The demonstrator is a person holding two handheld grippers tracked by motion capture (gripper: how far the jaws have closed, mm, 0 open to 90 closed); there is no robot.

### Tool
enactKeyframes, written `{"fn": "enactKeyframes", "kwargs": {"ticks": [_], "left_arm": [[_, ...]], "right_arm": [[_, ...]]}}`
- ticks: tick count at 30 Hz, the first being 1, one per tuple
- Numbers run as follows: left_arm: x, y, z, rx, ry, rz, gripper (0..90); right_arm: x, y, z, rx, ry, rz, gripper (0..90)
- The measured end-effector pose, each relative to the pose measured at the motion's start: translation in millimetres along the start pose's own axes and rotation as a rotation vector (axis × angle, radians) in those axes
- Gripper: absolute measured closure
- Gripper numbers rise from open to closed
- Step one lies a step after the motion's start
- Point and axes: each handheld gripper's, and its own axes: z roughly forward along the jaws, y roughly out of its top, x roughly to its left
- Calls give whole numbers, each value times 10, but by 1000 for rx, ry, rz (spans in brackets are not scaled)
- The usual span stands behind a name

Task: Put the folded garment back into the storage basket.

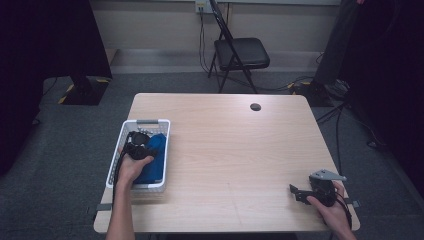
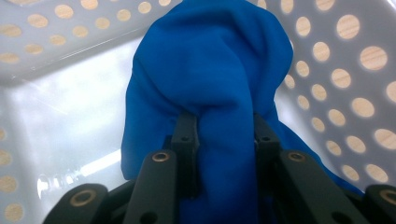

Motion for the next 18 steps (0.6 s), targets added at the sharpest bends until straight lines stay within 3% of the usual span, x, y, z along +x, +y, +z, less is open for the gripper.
{"fn": "enactKeyframes", "kwargs": {"ticks": [7, 18], "left_arm": [[-18, -4, 21, -12, -2, 6, 618], [-49, -41, 85, -66, -2, 81, 439]], "right_arm": [[2, -2, -3, 0, 1, -1, 122], [4, -6, -7, 1, 2, -1, 122]]}}
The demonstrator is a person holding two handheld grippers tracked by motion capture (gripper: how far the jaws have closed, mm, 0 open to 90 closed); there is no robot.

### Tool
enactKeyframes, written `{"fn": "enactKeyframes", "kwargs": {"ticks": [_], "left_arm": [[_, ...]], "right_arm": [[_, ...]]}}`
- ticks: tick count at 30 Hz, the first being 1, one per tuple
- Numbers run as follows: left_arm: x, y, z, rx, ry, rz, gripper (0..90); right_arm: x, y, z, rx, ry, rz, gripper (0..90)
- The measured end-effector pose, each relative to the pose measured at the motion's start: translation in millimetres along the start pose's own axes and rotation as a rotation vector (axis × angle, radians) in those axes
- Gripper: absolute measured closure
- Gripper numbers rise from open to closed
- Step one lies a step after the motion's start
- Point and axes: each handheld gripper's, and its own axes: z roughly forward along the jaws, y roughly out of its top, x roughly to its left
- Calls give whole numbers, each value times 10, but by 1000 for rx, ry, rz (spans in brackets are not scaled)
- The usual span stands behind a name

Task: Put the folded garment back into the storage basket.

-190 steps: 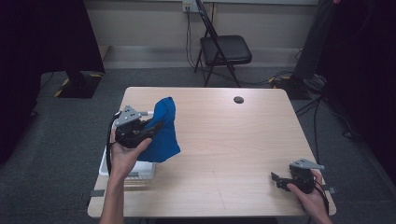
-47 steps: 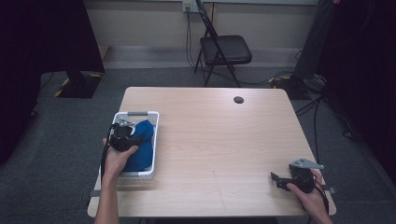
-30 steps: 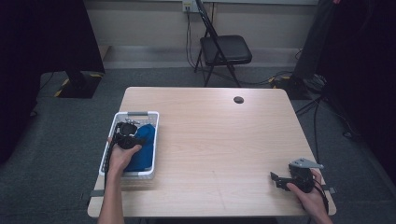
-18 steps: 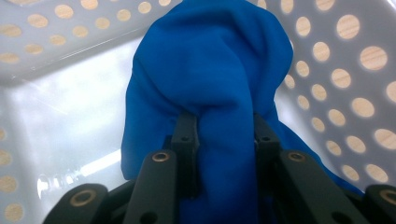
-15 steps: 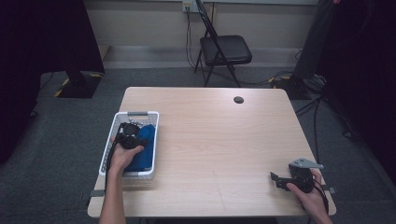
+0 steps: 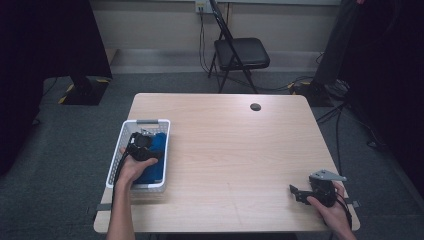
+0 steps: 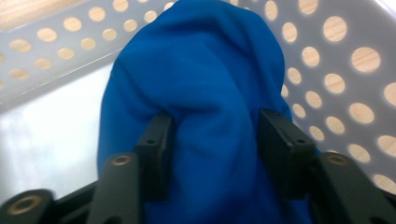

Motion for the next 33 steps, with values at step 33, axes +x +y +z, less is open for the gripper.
{"fn": "enactKeyframes", "kwargs": {"ticks": [33], "left_arm": [[120, -75, 112, -88, -7, 84, 102]], "right_arm": [[-3, -1, -2, 0, 3, -2, 122]]}}
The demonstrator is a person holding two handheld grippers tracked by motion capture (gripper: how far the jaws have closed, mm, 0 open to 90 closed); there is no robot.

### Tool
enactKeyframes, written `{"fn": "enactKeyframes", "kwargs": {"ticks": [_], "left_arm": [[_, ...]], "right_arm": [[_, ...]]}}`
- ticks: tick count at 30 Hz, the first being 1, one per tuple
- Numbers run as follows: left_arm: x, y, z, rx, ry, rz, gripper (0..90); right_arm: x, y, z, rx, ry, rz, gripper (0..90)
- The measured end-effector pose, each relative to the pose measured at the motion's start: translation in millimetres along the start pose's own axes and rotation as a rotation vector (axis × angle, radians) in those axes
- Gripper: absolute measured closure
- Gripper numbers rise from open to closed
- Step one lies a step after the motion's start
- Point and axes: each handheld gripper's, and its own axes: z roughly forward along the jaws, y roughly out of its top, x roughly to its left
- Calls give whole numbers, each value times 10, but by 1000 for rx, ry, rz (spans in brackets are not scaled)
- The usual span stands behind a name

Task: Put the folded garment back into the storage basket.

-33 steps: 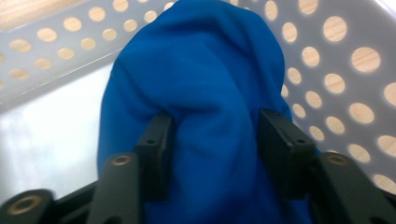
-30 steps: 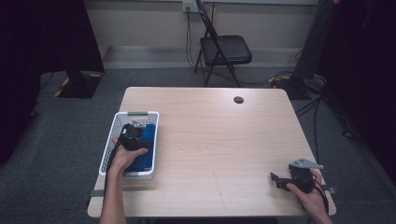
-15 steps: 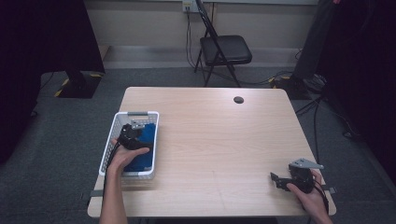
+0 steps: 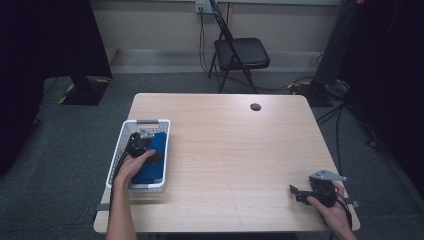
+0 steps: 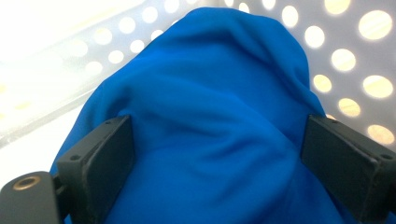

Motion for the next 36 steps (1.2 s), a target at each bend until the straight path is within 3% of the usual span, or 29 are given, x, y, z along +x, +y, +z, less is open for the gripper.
{"fn": "enactKeyframes", "kwargs": {"ticks": [9, 18, 23, 31, 36], "left_arm": [[28, 2, -77, -21, 21, -10, 154], [56, 69, -242, -90, 66, -47, 154], [52, 87, -297, -110, 44, -64, 154], [12, 125, -370, -128, 29, -54, 158], [-12, 140, -426, -142, 44, -68, 166]], "right_arm": [[0, 0, 0, 0, 0, 0, 122], [0, 0, 0, 0, 0, 0, 121], [0, 0, 0, 0, 0, 0, 122], [0, 0, 0, 0, -1, 0, 122], [0, 0, 0, 0, -1, 0, 121]]}}
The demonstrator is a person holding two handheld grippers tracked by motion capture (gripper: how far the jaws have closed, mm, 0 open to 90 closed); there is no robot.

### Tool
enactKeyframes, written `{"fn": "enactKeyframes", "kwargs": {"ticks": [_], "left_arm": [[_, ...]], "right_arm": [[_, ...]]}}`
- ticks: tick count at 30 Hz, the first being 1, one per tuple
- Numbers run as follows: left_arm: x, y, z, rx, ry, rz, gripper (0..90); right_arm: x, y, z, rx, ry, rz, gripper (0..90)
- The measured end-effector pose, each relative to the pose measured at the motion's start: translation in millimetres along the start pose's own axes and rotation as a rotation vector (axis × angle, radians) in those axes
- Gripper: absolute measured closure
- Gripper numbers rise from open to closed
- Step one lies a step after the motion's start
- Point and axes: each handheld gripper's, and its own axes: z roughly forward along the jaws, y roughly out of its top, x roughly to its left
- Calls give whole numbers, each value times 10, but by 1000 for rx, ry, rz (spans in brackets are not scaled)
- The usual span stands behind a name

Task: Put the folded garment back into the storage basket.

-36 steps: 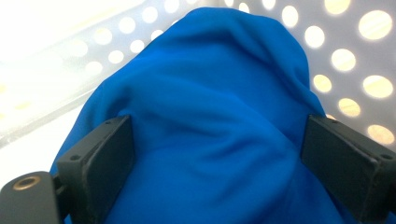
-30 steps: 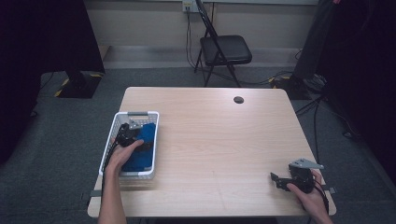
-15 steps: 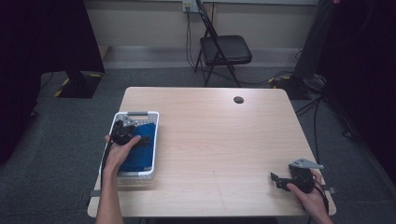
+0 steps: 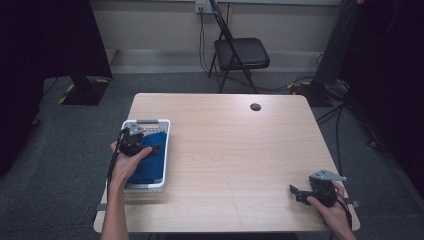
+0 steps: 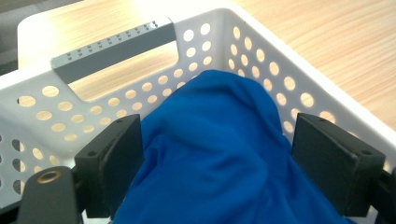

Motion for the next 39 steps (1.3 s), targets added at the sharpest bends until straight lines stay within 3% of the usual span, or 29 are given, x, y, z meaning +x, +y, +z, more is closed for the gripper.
{"fn": "enactKeyframes", "kwargs": {"ticks": [5, 11, 20, 28, 31, 34, 39], "left_arm": [[-33, 30, -32, -9, 9, 8, 172], [-79, 66, -75, -21, -17, -4, 183], [-169, 114, -160, -57, -10, 30, 183], [-257, 129, -214, -56, 5, 66, 182], [-257, 130, -239, -76, -27, 61, 183], [-283, 130, -260, -87, -28, 55, 182], [-325, 125, -280, -78, -53, 37, 182]], "right_arm": [[0, 0, 0, 0, 0, 0, 121], [3, 0, 0, 0, -2, 1, 121], [4, 0, 0, 0, -3, 2, 122], [4, 0, 0, 0, -3, 2, 121], [4, 0, 0, 0, -3, 2, 121], [4, 0, 0, 0, -3, 2, 121], [4, 0, 0, 0, -3, 2, 121]]}}
